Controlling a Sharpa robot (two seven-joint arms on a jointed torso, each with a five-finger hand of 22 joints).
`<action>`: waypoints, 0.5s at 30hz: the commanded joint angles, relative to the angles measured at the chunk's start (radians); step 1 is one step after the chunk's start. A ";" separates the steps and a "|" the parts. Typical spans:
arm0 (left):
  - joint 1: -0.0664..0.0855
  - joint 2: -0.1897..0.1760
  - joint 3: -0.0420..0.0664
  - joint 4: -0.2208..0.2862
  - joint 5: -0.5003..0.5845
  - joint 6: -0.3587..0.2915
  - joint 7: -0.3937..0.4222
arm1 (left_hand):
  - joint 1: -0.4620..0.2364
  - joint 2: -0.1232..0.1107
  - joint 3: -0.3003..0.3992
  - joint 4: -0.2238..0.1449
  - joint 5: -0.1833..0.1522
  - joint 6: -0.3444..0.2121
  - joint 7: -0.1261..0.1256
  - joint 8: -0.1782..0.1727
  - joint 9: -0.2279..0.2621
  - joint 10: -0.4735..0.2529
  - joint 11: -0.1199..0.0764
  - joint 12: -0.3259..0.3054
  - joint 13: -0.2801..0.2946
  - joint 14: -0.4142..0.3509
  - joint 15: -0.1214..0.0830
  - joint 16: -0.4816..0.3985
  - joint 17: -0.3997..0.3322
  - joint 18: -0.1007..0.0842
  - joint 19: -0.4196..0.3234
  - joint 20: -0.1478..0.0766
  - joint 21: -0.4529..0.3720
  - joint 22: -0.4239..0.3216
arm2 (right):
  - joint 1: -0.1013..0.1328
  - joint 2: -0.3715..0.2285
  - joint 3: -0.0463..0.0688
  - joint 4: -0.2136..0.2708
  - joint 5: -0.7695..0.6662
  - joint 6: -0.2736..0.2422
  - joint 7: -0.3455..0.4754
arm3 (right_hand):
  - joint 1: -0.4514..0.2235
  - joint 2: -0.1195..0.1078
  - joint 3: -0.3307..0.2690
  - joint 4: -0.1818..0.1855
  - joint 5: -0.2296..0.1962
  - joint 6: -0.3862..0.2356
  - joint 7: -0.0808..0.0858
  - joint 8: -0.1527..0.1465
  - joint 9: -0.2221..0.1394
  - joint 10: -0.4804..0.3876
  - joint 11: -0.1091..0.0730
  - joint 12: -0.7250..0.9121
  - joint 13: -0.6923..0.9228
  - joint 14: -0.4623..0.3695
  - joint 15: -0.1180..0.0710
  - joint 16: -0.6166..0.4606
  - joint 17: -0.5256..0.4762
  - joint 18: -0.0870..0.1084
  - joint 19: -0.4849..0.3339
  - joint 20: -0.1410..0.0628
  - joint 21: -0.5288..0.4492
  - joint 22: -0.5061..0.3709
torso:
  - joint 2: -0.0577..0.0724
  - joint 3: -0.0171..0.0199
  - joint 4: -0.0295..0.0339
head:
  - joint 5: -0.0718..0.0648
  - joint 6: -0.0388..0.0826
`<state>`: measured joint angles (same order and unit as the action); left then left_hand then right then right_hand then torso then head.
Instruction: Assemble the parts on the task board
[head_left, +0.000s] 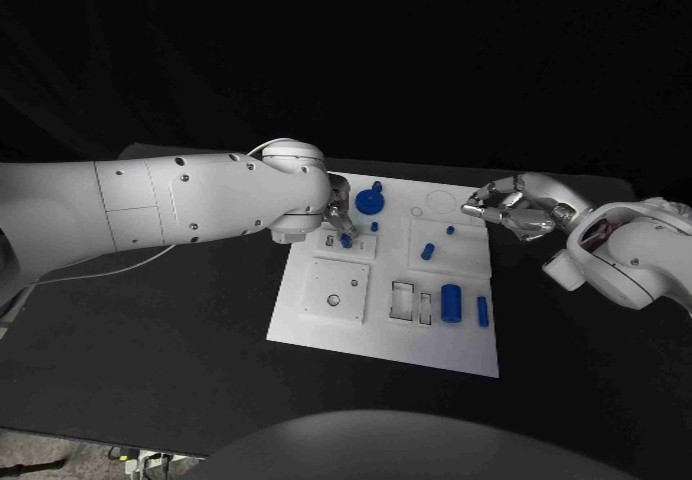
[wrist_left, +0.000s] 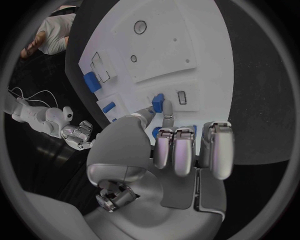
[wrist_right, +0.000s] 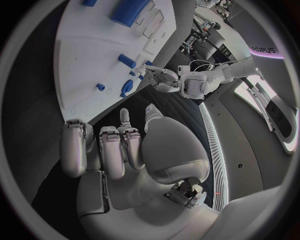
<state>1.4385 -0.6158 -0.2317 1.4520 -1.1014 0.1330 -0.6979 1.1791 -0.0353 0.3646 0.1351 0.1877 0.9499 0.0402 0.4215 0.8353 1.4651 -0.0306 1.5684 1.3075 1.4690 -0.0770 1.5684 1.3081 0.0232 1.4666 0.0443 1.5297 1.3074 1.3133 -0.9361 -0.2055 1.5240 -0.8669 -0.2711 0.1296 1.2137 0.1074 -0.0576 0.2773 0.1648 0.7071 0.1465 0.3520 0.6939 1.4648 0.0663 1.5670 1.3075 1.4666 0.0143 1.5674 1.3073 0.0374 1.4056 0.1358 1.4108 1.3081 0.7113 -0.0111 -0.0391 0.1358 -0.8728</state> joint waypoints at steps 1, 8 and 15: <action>-0.001 0.003 0.000 0.001 -0.004 0.005 -0.116 | -0.012 0.002 -0.004 0.010 -0.007 -0.007 0.000 0.001 0.001 0.106 0.001 0.002 0.263 0.102 0.002 0.002 0.263 -0.003 0.050 -0.007 -0.007 0.202 | -0.001 0.001 0.000 0.000 0.000 0.003 0.011 | 0.013 0.001 0.000 -0.006 0.006 -0.009 -0.002 -0.007 -0.001 0.106 0.006 0.004 0.263 0.104 0.009 0.003 0.263 0.015 -0.008 -0.001 -0.006 0.193 | 0.000 0.0004 -0.0001 | 0.000 0.000; -0.003 0.004 0.000 -0.001 0.000 0.005 -0.113 | -0.018 0.004 -0.011 0.017 -0.011 -0.009 0.001 -0.001 0.003 0.106 0.002 0.002 0.263 0.102 0.003 0.002 0.263 -0.003 0.048 -0.006 -0.010 0.200 | -0.001 0.002 0.000 -0.002 0.000 0.004 0.010 | 0.015 0.001 0.000 -0.007 0.006 -0.009 -0.002 -0.007 -0.001 0.106 0.007 0.004 0.263 0.104 0.009 0.003 0.263 0.015 -0.008 -0.001 -0.006 0.193 | 0.000 0.0002 0.0000 | 0.000 0.000; -0.006 0.005 0.000 -0.001 0.003 -0.002 -0.110 | -0.019 0.005 -0.012 0.018 -0.012 -0.010 0.001 -0.002 0.004 0.106 0.002 0.002 0.263 0.102 0.003 0.002 0.263 -0.001 0.044 -0.006 -0.013 0.196 | -0.002 0.003 0.000 -0.003 0.000 0.003 0.011 | 0.015 0.000 0.000 -0.007 0.006 -0.009 -0.002 -0.007 -0.001 0.106 0.007 0.004 0.263 0.104 0.009 0.003 0.263 0.015 -0.009 -0.001 -0.007 0.193 | 0.000 0.0003 0.0001 | 0.001 0.000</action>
<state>1.4335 -0.6131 -0.2317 1.4499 -1.1008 0.1321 -0.6979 1.1687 -0.0331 0.3518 0.1478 0.1797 0.9448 0.0425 0.4216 0.8379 1.4651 -0.0306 1.5683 1.3074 1.4689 -0.0769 1.5684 1.3079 0.0232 1.4666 0.0443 1.5219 1.3074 1.3122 -0.9346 -0.2055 1.5208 -0.8666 -0.2715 0.1304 1.2215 0.1075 -0.0576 0.2773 0.1647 0.7035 0.1429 0.3520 0.6939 1.4649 0.0663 1.5670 1.3075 1.4666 0.0143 1.5674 1.3080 0.0374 1.4056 0.1358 1.4108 1.3079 0.7114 -0.0108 -0.0391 0.1364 -0.8728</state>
